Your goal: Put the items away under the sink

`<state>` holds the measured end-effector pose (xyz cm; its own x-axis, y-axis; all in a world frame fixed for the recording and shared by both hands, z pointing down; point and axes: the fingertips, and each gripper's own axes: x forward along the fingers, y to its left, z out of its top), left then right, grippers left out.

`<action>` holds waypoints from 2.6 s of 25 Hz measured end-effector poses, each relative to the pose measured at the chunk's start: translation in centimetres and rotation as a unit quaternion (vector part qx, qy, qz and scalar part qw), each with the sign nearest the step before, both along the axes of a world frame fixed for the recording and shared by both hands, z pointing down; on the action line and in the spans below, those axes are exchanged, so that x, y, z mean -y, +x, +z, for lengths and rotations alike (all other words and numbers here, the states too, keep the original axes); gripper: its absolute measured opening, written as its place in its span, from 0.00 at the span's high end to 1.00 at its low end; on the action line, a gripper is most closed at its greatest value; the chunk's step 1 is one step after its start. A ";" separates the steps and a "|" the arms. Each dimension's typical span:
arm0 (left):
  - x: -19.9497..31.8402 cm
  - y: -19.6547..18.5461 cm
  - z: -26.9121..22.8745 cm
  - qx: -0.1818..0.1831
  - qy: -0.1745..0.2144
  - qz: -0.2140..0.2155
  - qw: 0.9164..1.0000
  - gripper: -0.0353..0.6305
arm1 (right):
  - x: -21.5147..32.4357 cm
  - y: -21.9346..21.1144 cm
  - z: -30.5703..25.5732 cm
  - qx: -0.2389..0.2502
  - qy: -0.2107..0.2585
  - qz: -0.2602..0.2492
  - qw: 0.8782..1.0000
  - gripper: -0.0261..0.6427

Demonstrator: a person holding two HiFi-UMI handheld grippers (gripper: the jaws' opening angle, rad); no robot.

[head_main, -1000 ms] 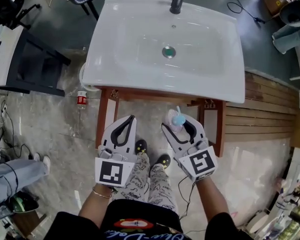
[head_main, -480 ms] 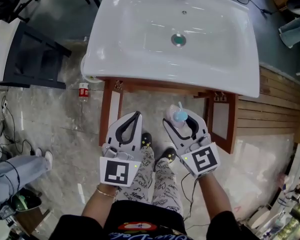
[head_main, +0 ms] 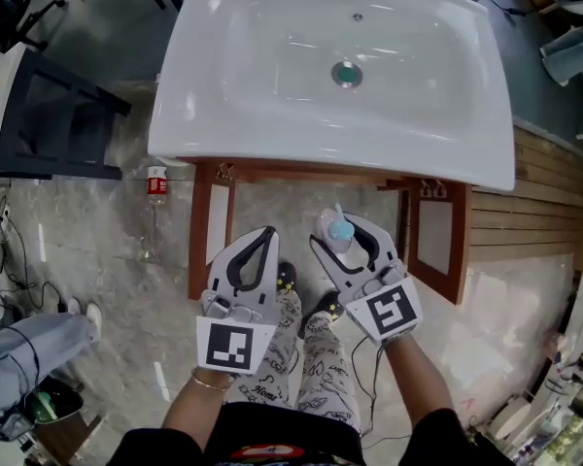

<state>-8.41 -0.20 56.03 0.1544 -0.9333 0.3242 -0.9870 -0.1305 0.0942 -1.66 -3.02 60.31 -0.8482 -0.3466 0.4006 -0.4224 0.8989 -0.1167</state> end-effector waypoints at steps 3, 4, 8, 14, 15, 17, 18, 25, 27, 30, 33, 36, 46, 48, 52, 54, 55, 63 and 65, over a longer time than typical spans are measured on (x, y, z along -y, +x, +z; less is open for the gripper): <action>0.1 -0.1 0.6 -0.002 -0.001 -0.006 1.000 0.94 | 0.2 0.0 0.6 -0.002 0.004 -0.002 1.000 0.64; 0.1 -0.1 0.8 -0.001 0.000 -0.008 1.000 0.94 | 0.3 0.0 0.8 -0.003 0.005 -0.003 1.000 0.64; 0.2 -0.3 1.5 0.004 0.003 -0.021 1.000 0.94 | 0.4 0.0 0.9 0.010 0.006 -0.008 1.000 0.64; 0.3 0.0 3.0 -0.001 0.014 -0.038 0.999 0.94 | 0.5 0.4 2.5 0.002 0.003 -0.023 1.000 0.64; 0.4 0.1 3.4 0.002 0.015 -0.038 0.999 0.94 | 0.7 0.5 3.0 -0.002 -0.001 -0.021 1.000 0.64; 0.6 0.2 4.3 0.007 0.021 -0.038 0.999 0.94 | 1.2 0.7 3.8 -0.003 -0.002 -0.018 1.000 0.64; 0.7 0.3 4.7 0.008 0.023 -0.039 0.999 0.94 | 1.4 0.9 4.2 -0.001 0.001 -0.019 1.000 0.64; 1.0 0.2 7.7 0.012 0.035 -0.046 0.998 0.94 | 2.2 0.8 7.1 0.011 0.014 -0.027 0.999 0.64; 1.0 0.2 8.6 0.014 0.037 -0.046 0.998 0.94 | 2.4 0.7 7.9 0.017 0.017 -0.030 0.999 0.64; 1.2 0.0 10.2 0.022 0.038 -0.043 0.998 0.94 | 2.6 0.6 9.2 0.021 0.020 -0.037 0.999 0.64; 2.0 -0.2 11.5 0.026 0.047 -0.041 0.998 0.94 | 3.2 0.5 10.7 0.016 0.033 -0.041 0.998 0.64; 2.8 -0.3 12.5 0.031 0.059 -0.035 0.997 0.94 | 3.8 0.4 11.7 0.026 0.034 -0.038 0.998 0.64; 4.9 -1.0 16.4 0.017 0.090 -0.025 0.995 0.94 | 5.2 -0.9 14.5 0.056 0.055 -0.068 0.995 0.64; 4.7 -1.2 17.0 0.015 0.089 -0.017 0.996 0.94 | 4.9 -1.1 15.0 0.063 0.053 -0.074 0.994 0.64; 5.3 -2.5 17.8 0.031 0.117 -0.008 0.993 0.94 | 5.5 -2.0 15.8 0.072 0.069 -0.087 0.991 0.64; 5.3 -3.1 18.5 0.043 0.129 -0.009 0.991 0.94 | 5.7 -2.4 16.4 0.089 0.067 -0.093 0.989 0.64; 5.3 -3.4 18.8 0.054 0.133 -0.009 0.990 0.94 | 5.8 -2.6 16.5 0.099 0.067 -0.096 0.988 0.64; 4.4 -3.1 20.7 0.064 0.161 -0.013 0.985 0.94 | 6.0 -3.0 17.3 0.124 0.093 -0.107 0.982 0.64; 3.9 -3.1 21.1 0.061 0.158 -0.015 0.985 0.94 | 5.7 -2.9 17.5 0.127 0.097 -0.110 0.981 0.64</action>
